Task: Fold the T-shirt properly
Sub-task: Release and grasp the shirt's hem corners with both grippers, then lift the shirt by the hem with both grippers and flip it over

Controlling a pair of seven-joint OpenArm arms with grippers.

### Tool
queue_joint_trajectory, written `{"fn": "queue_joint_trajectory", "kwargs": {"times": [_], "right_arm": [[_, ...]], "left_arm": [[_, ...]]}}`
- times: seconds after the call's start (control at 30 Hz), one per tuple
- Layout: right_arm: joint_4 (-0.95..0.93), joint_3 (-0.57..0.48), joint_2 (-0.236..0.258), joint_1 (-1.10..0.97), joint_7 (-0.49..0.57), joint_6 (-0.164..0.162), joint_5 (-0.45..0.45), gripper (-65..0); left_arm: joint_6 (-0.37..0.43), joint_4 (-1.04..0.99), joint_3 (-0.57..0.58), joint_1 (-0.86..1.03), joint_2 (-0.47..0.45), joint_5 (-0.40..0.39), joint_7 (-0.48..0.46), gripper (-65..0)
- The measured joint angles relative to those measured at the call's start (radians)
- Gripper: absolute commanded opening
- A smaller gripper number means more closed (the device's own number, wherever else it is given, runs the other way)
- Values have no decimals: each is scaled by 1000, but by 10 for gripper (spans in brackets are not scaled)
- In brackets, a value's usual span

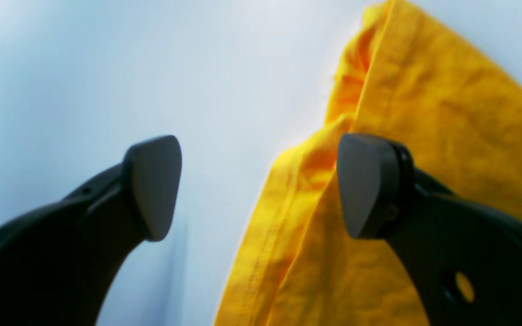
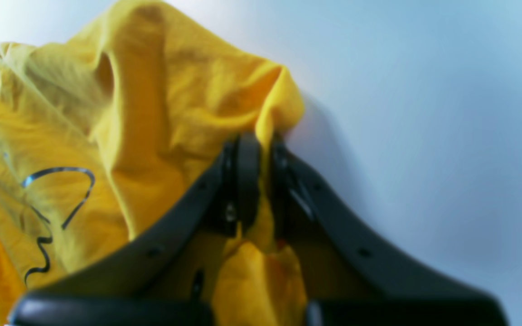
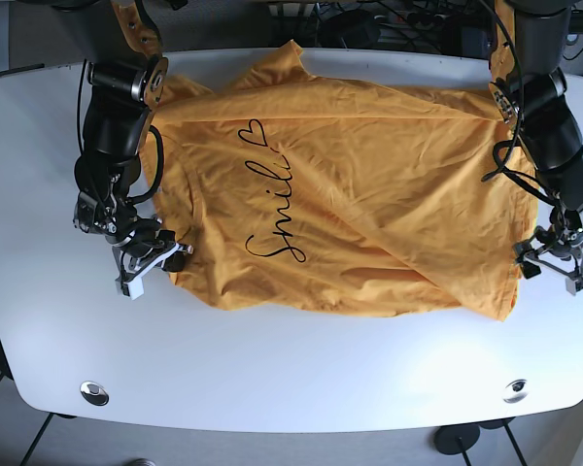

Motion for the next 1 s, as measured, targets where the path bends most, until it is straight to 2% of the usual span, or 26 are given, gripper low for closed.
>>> {"fn": "queue_joint_trajectory", "kwargs": {"times": [0.03, 0.07, 0.13, 0.37, 0.43, 0.47, 0.53, 0.57, 0.6, 0.73, 0.8, 1.0], "right_arm": [[0, 0, 0, 0, 0, 0, 0, -626], [0, 0, 0, 0, 0, 0, 1, -626], [0, 0, 0, 0, -2, 0, 0, -626], [0, 8, -14, 0, -2, 1, 1, -626], [0, 8, -14, 0, -2, 1, 1, -626], [0, 8, -14, 0, -2, 1, 1, -626], [0, 8, -14, 0, -2, 1, 1, -626], [0, 8, -14, 0, -2, 2, 1, -628], [0, 8, -14, 0, -2, 2, 2, -628], [27, 6, -16, -5, -21, 3, -2, -631], [81, 5, -27, -18, -31, -2, -6, -631], [289, 1, -27, -24, -133, 0, -8, -631]], "left_arm": [[-14, -41, 17, -15, 0, 0, -9, -142], [-86, -90, 37, -32, -1, 0, -20, -142], [-161, -124, 48, -40, 2, -1, -64, -142], [-167, -192, 47, -48, -3, -10, -120, -143], [-167, -189, 82, -35, -5, -12, -137, -154], [-166, -186, 108, -29, -6, -13, -154, -200], [-155, -180, 149, -20, -11, -15, -161, -444], [-156, -178, 150, -16, -11, -21, -169, -611], [-157, -178, 150, -13, -10, -23, -183, -650], [-167, -151, 150, -6, -5, -22, -172, -649], [-222, -32, 151, 23, 10, -2, -75, -649], [-259, 493, 152, 102, 98, -1, 131, -649]]}}
